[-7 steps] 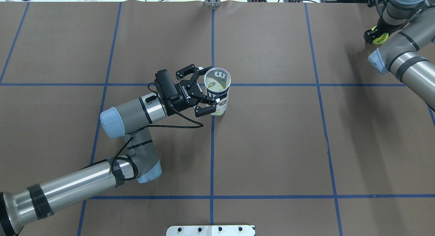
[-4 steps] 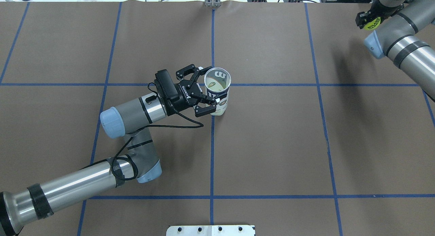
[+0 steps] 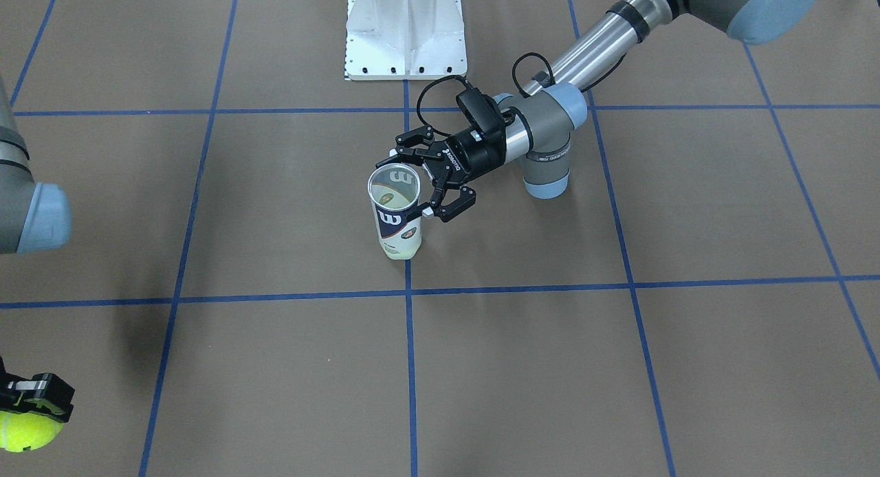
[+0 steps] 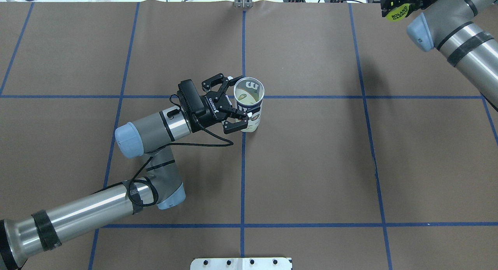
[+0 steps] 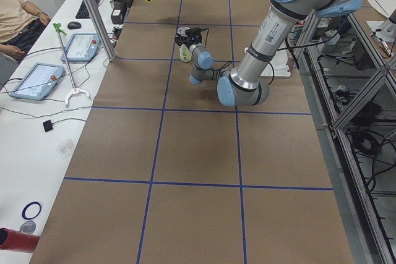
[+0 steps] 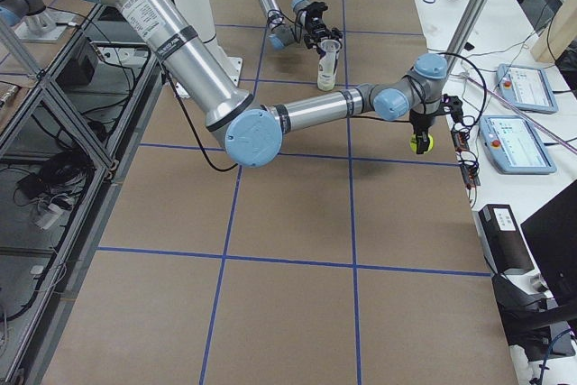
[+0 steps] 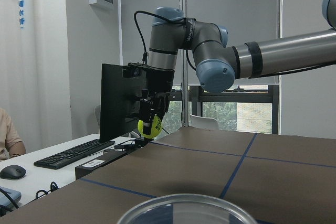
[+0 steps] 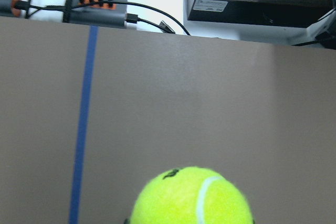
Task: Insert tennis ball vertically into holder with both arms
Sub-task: 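Carry the second ball with the right gripper above the tube, then lower the ball into the tube mouth and open the right gripper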
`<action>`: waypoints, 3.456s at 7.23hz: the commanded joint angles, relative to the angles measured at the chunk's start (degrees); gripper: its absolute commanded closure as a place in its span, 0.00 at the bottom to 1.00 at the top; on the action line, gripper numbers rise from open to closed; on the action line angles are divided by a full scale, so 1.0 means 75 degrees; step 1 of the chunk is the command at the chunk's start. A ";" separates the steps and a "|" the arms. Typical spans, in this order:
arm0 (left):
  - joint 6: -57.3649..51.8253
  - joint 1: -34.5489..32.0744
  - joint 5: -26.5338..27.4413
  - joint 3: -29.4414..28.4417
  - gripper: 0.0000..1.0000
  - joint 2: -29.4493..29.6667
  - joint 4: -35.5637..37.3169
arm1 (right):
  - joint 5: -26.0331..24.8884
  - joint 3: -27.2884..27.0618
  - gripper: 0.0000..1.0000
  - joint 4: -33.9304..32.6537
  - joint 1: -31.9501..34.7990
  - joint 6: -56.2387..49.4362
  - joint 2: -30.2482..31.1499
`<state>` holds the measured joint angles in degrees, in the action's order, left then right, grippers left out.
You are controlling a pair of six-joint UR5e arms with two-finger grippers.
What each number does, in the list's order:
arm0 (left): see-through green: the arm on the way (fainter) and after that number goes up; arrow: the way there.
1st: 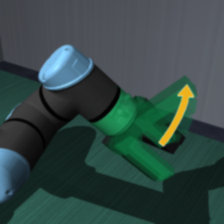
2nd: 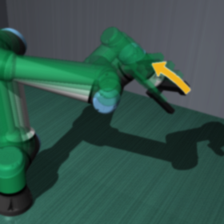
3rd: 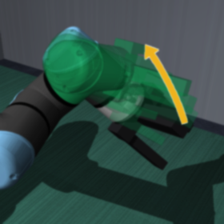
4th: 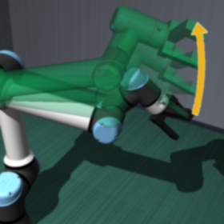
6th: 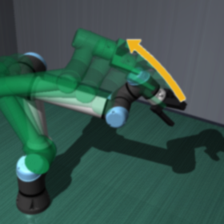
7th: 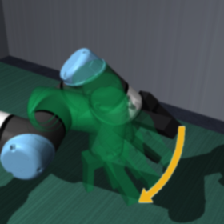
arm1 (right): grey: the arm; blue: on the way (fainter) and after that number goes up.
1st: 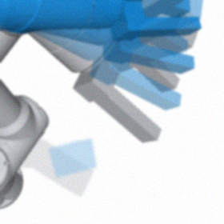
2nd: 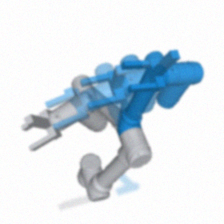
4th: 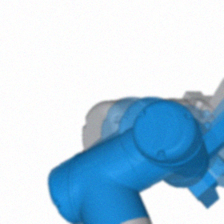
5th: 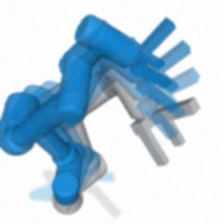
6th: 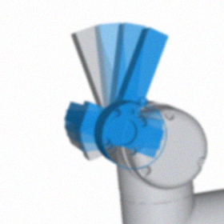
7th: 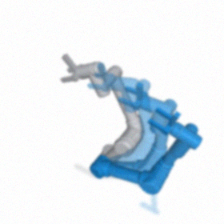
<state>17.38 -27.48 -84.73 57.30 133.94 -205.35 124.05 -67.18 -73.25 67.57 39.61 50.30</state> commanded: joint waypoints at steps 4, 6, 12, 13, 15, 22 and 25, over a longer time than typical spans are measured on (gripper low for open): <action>0.0003 0.0008 0.0000 -0.0012 0.01 0.0001 0.0006 | 0.0079 -0.3882 1.00 -0.3035 -0.1646 0.3678 -0.0469; 0.0003 0.0020 0.0000 -0.0012 0.01 0.0001 0.0006 | -0.0610 -0.4132 1.00 -0.3894 -0.2582 0.4767 -0.1183; -0.0009 0.0031 0.0000 -0.0035 0.01 0.0001 0.0158 | -0.1375 -0.4121 1.00 -0.4308 -0.3770 0.5734 -0.1761; -0.0009 0.0020 0.0000 -0.0035 0.01 0.0001 0.0158 | -0.1387 -0.4121 0.86 -0.4308 -0.3806 0.5734 -0.1761; -0.0009 0.0020 0.0012 -0.0023 0.01 0.0001 0.0170 | -0.1422 -0.4133 0.30 -0.4308 -0.3853 0.5734 -0.1761; -0.0009 0.0020 0.0012 0.0000 0.01 0.0001 0.0158 | -0.1388 -0.4168 0.01 -0.4308 -0.3841 0.5536 -0.1831; -0.0009 -0.0062 0.0000 0.0070 0.01 0.0001 0.0158 | -0.1096 -0.4145 0.01 -0.4331 -0.2815 0.3551 -0.1248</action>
<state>17.31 -27.65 -84.66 57.49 133.94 -204.17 114.52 -98.30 -105.66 42.79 72.59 38.83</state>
